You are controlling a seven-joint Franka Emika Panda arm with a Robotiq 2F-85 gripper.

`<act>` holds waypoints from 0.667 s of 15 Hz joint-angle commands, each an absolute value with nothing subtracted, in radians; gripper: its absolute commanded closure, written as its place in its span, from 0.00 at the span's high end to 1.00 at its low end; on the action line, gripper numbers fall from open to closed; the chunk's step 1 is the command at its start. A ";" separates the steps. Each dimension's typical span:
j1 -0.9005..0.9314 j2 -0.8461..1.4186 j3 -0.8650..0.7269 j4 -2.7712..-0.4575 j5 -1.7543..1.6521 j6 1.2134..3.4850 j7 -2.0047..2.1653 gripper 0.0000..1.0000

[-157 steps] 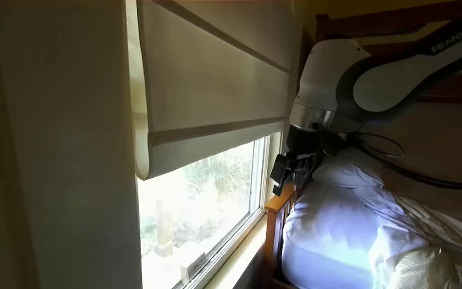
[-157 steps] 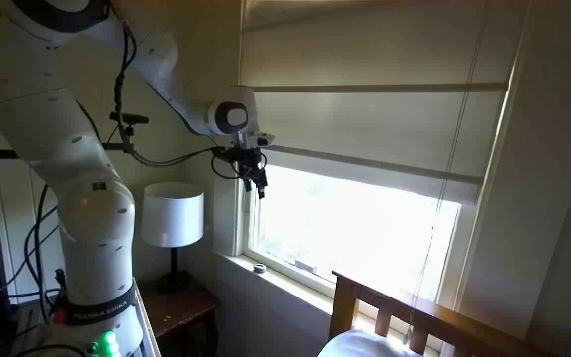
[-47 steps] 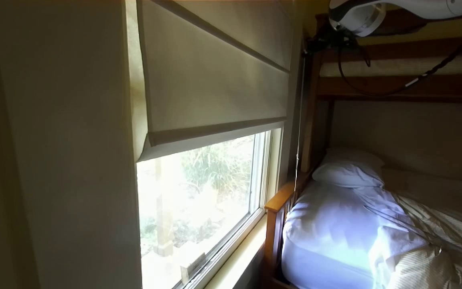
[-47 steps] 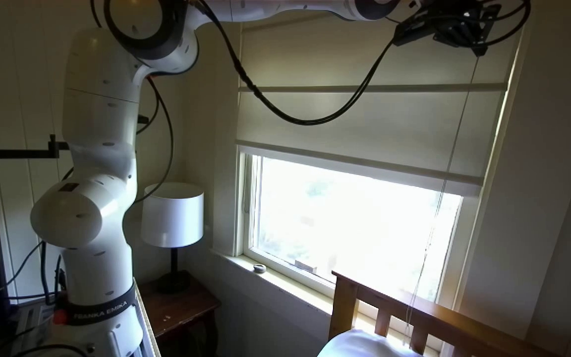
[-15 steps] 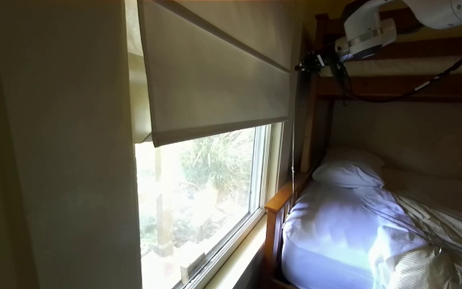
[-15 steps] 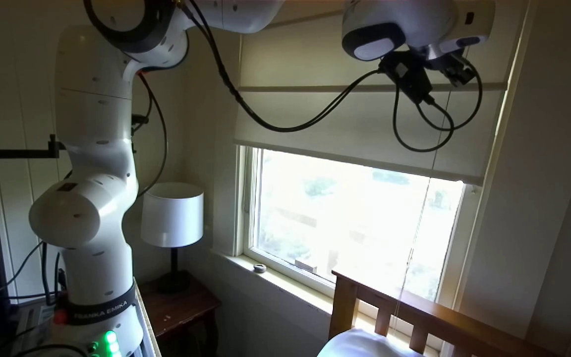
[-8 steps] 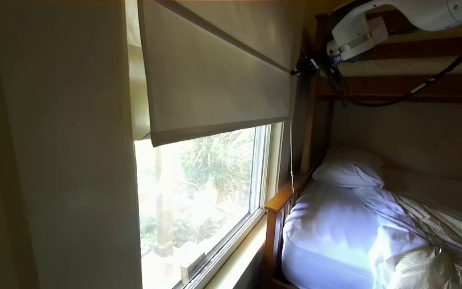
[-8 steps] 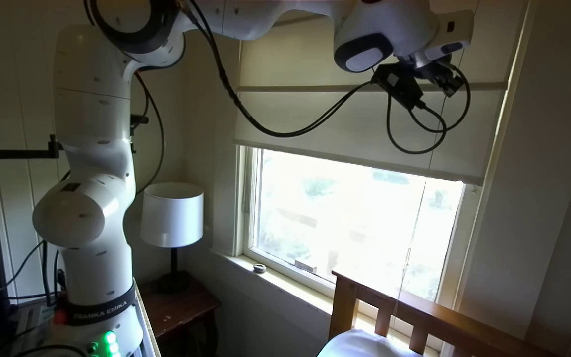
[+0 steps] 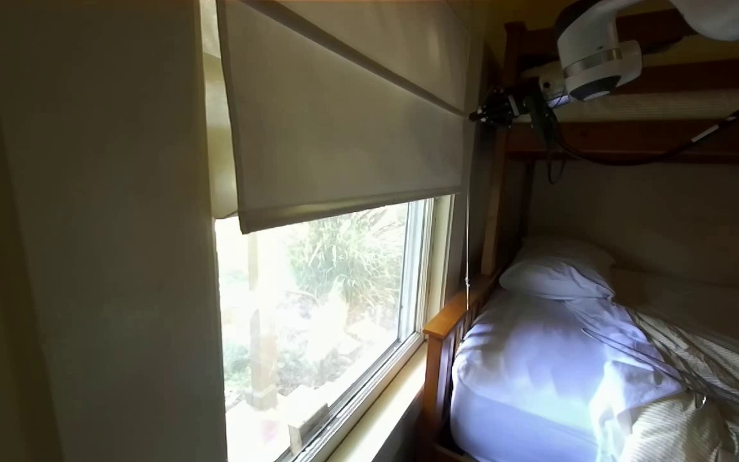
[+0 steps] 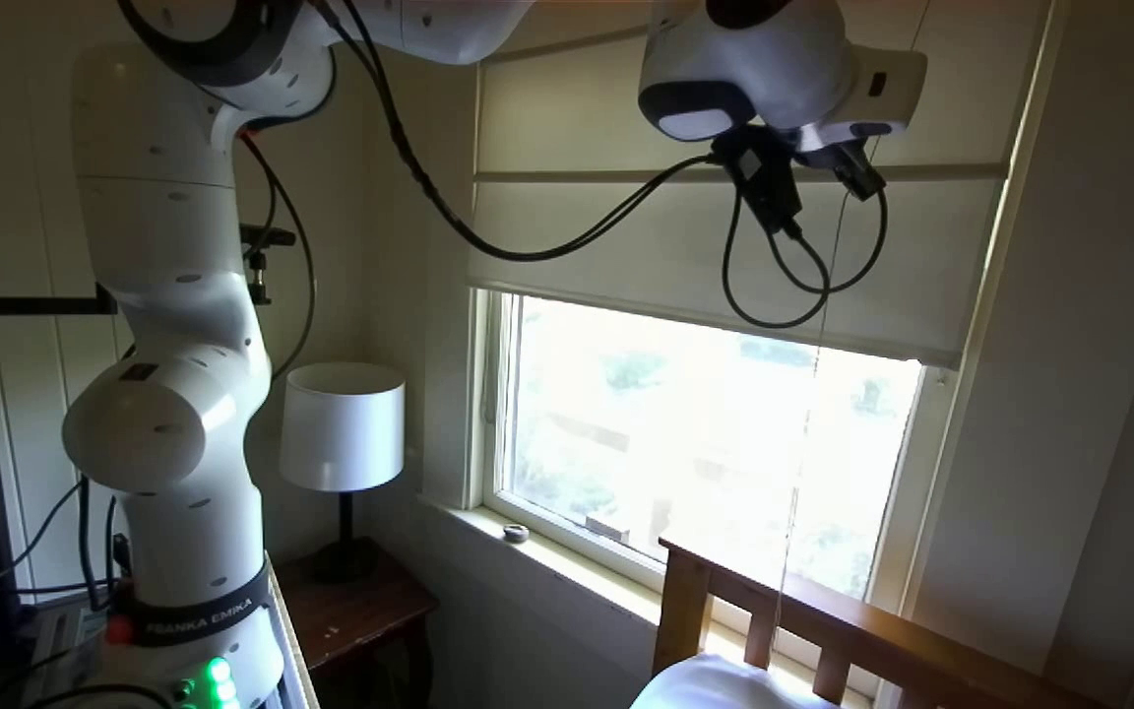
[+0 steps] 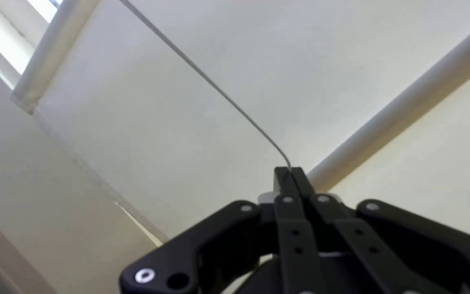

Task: Open the curtains slightly

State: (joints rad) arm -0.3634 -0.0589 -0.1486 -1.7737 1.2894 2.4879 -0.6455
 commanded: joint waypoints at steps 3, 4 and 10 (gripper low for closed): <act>-0.340 -0.106 -0.280 -1.954 1.454 2.218 -0.704 0.00; -0.345 -0.105 -0.303 -1.961 1.492 2.152 -0.714 0.00; -0.340 -0.091 -0.321 -1.855 1.490 2.285 -0.821 0.02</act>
